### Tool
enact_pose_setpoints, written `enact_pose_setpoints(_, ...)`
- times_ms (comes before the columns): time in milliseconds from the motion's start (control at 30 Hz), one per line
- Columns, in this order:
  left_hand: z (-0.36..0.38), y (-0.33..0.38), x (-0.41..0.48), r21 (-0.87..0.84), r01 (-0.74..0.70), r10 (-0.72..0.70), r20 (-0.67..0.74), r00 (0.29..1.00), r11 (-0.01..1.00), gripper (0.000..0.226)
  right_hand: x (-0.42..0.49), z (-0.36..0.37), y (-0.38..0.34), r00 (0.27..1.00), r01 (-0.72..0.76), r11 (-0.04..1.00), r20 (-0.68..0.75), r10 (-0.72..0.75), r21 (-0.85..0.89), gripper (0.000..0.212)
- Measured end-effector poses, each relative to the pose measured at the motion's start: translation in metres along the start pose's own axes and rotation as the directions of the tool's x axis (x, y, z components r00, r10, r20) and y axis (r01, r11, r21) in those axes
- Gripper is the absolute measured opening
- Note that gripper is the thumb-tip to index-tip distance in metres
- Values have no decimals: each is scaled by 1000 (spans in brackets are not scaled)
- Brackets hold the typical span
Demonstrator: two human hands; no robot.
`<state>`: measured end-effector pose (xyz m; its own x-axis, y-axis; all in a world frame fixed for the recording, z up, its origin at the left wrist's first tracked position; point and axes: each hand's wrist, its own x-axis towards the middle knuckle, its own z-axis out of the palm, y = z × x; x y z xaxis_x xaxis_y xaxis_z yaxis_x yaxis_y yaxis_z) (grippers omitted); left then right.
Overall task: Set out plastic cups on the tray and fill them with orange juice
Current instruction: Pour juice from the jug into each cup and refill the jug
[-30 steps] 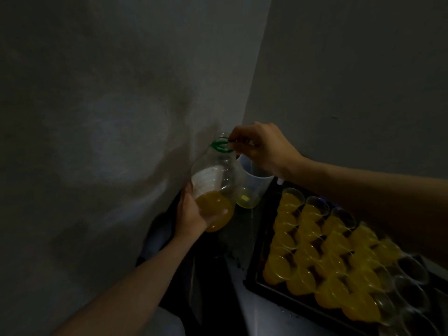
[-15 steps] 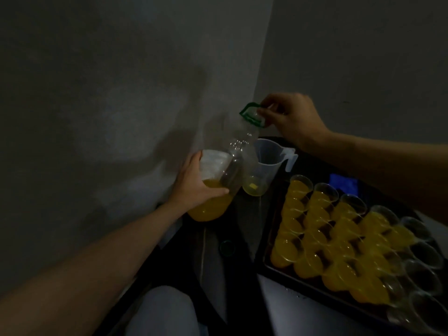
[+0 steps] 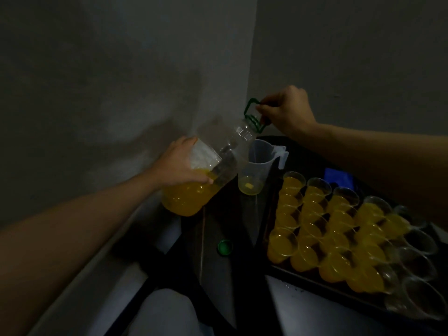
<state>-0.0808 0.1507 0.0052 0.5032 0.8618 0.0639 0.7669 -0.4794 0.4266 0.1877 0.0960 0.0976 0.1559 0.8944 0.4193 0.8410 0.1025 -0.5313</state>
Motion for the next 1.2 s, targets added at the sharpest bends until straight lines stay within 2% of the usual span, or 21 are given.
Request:
enact_pose_setpoints(133,-14,5,7,90,-16,12,46,999,996,144,1,7,10,999,-36,999,11,36,10,23)
enact_pose_setpoints(400,-36,10,25,177,-89,66,127,990,980,109,8,18,22,991,-135,987,27,133,90,23)
enact_pose_setpoints(567,-39,9,28,228,-69,34,152,988,971,111,6,28,23,989,-146,983,39,142,108,22)
enact_pose_setpoints(733,-46,12,30,295,-52,-8,199,980,954,138,5,38,28,988,-149,983,53,144,104,20)
enact_pose_setpoints(867,-53,14,34,305,-82,6,243,970,949,117,3,44,34,987,-156,982,50,152,105,18)
enact_pose_setpoints(1067,-57,16,37,354,-94,-7,274,962,930,128,4,49,38,980,-187,972,89,176,145,18)
enact_pose_setpoints(1200,-60,20,39,391,-108,-7,280,960,914,121,8,51,40,972,-220,966,111,206,135,17)
